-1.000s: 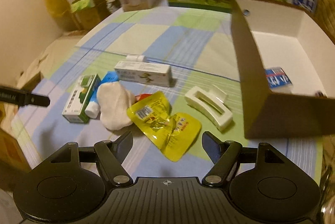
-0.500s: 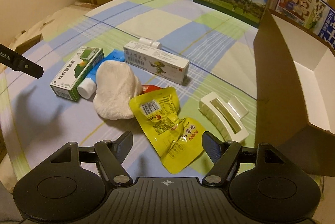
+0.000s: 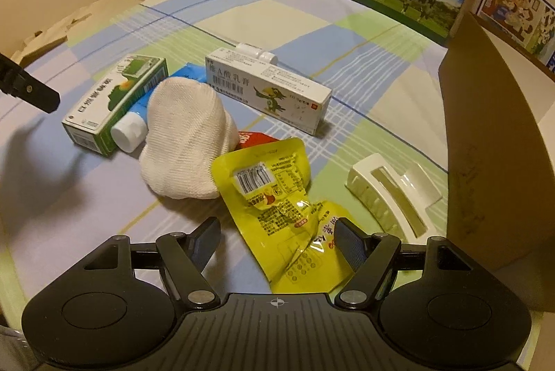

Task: Organize objects
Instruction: 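Grasp the white-green medicine box with the left tool while the right tool grasps the yellow pouch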

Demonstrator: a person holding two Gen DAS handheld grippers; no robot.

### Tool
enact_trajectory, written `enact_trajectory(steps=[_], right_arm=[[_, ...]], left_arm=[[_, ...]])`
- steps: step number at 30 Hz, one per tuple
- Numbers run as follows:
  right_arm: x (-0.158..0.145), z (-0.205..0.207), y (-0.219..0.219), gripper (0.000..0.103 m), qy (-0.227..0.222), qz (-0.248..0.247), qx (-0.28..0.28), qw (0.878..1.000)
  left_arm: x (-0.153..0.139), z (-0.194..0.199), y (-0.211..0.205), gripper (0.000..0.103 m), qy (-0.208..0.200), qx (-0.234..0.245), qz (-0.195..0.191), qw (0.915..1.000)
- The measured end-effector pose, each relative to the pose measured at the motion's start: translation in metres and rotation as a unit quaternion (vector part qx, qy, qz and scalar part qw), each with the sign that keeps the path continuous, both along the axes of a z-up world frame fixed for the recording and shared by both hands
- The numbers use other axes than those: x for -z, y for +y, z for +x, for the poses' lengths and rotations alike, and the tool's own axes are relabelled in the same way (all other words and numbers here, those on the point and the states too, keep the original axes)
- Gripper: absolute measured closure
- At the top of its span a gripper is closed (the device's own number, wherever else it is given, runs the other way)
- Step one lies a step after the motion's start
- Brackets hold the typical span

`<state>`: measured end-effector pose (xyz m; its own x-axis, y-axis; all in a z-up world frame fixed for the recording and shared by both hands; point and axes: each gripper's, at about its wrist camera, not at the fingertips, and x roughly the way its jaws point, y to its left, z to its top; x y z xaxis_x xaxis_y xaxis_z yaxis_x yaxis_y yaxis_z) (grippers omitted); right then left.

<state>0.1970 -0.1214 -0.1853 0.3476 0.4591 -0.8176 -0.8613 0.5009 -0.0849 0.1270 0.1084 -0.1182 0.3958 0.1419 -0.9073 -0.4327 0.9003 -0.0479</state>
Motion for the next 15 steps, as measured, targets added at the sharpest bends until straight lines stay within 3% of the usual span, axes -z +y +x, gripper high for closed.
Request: enact_trajectory(steps=[3,7,11,15], right_arm=[[0.004,0.000,0.004,0.039,-0.021,-0.002,-0.003,1.000],[0.005,0.000,0.007,0.054,-0.036,0.002,-0.016,0.999],[0.005,-0.003,0.011,0.056,-0.046,-0.004,-0.025,0.999],[-0.006,0.004,0.004,0.057,-0.012,0.020,0.009,1.000]], left_arm=[[0.003,0.003,0.001,0.008,0.001,0.001,-0.002,1.0000],[0.007,0.009,0.000,0.008,0.000,0.007,-0.005,1.0000],[0.012,0.016,-0.001,0.008,0.000,0.014,-0.010,0.9999],[0.015,0.025,-0.003,0.008,0.001,0.022,-0.010,0.9997]])
